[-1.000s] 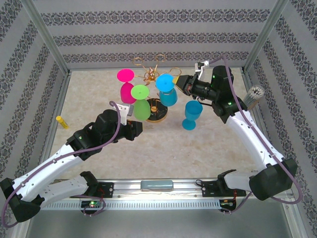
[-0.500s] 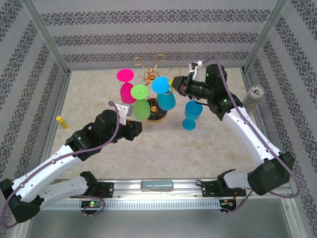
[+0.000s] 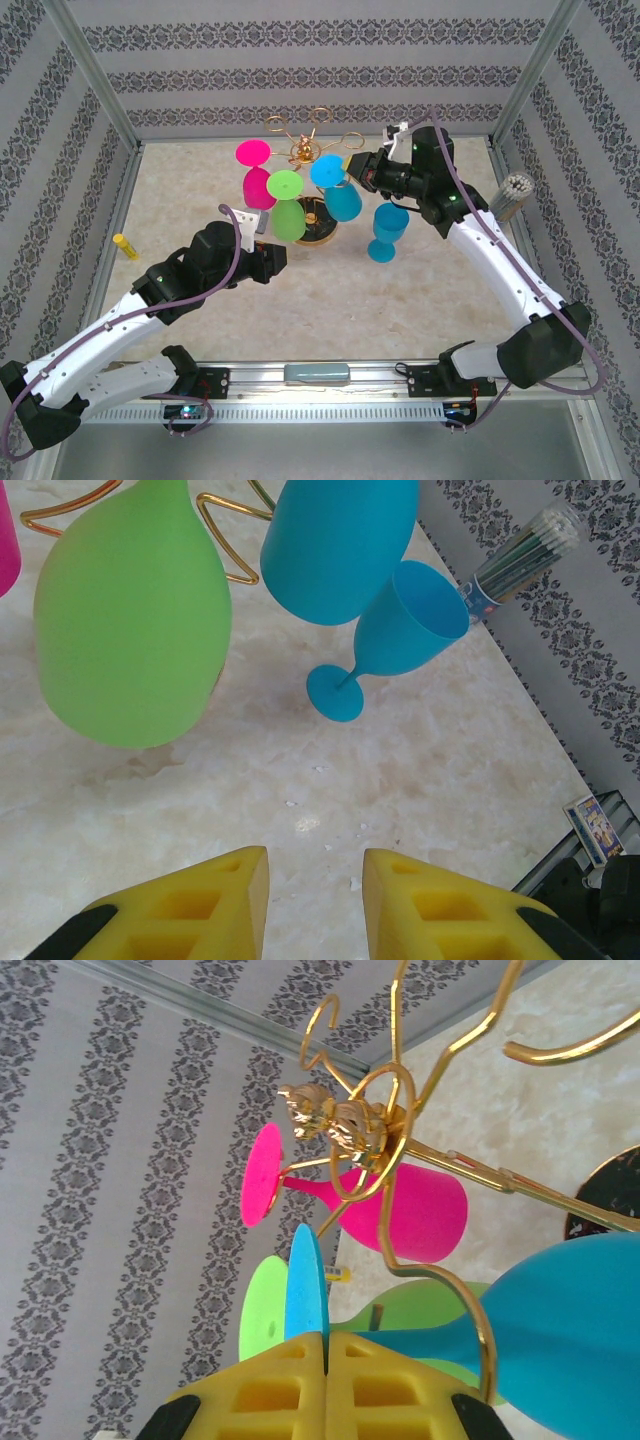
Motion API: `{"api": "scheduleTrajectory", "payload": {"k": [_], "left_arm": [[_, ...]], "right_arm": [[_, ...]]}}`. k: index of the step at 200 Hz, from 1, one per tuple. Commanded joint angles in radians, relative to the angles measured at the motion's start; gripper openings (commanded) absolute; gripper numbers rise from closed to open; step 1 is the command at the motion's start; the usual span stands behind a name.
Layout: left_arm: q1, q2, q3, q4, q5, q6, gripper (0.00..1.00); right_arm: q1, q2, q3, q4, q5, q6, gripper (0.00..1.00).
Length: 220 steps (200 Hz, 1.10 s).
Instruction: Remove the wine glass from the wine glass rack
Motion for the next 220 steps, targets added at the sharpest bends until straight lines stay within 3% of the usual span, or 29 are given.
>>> {"api": "scheduleTrajectory", "payload": {"k": [1,220], "left_arm": [[0.014,-0.024,-0.010,0.007,-0.020,0.015,0.31],[0.014,-0.061,-0.026,-0.001,-0.032,0.020,0.31]], "right_arm": [[0.008,0.008,0.040,0.004,0.031,-0.026,0.00],[0.048,0.077,0.135,-0.004,0.051,-0.013,0.00]]}}
